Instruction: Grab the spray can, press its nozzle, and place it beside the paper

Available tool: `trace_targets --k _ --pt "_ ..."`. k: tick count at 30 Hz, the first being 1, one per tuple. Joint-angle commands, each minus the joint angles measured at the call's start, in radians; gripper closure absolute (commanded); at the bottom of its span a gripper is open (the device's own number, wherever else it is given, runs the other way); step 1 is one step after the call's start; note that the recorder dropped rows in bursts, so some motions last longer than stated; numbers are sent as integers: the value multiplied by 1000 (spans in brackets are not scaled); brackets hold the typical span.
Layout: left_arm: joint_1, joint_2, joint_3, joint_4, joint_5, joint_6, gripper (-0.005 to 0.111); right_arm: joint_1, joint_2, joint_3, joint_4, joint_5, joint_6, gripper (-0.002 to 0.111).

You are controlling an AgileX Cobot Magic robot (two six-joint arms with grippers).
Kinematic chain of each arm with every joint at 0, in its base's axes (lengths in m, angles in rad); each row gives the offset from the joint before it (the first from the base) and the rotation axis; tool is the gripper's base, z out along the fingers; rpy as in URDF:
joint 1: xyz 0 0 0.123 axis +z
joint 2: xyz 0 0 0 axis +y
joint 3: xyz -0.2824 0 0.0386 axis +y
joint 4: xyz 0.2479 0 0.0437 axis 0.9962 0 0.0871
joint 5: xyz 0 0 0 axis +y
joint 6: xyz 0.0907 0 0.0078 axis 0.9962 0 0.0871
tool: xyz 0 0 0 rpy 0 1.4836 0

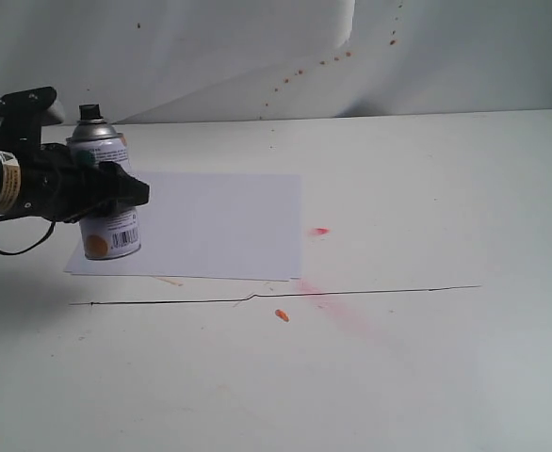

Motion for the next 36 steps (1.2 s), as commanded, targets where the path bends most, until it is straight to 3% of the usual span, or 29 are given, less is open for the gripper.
trace_targets --k 1,5,10,20,29,36 --pt "-10 -13 12 -14 36 -31 107 -7 -6 4 1 -5 -1 108" --pt "-10 -13 15 -14 16 8 107 -7 -6 4 1 -5 -1 108" --pt "-10 -13 15 -14 -73 172 107 -7 -6 4 1 -5 -1 108" --pt "-10 -13 14 -14 -76 403 107 -7 -6 4 1 -5 -1 108" --pt "-10 -13 14 -14 -160 675 107 -7 -6 4 1 -5 -1 108" --pt "-10 -13 14 -14 -115 706 107 -7 -6 4 1 -5 -1 108"
